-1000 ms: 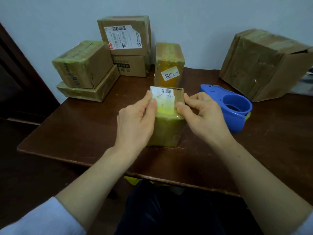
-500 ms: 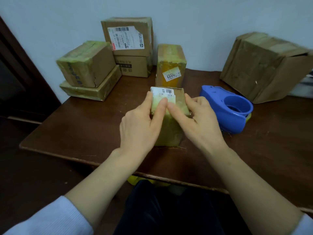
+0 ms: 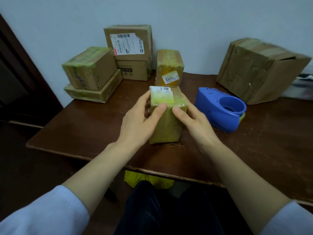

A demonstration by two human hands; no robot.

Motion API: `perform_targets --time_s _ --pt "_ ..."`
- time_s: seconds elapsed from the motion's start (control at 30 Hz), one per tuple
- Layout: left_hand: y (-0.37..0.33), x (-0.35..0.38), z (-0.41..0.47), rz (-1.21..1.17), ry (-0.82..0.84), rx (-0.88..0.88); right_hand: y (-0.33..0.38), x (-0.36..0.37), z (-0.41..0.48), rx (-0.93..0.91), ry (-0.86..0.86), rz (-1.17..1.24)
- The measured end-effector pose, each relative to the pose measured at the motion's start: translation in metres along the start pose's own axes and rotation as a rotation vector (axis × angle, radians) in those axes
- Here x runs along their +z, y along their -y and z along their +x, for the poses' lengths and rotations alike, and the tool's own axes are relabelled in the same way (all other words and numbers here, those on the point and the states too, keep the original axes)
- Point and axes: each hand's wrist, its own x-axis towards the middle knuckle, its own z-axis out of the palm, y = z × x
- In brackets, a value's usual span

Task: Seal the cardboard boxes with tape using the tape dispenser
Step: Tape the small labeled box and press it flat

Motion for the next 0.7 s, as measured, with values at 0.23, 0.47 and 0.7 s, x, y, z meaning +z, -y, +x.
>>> perform_targets --time_s 0.23,0.47,0.7 --pt "-0.004 -0.025 0.025 0.203 0.03 -0.128 0.04 0.003 0.039 0.031 -0.179 -0.624" --pt "0.01 -0.031 0.031 0.866 0.067 -0.197 0.051 0.019 0.061 -0.168 0.18 -1.192" --pt "0.015 -0.008 0.042 0.2 0.429 0.141 0.03 0.031 0.026 -0.257 0.345 -1.276"
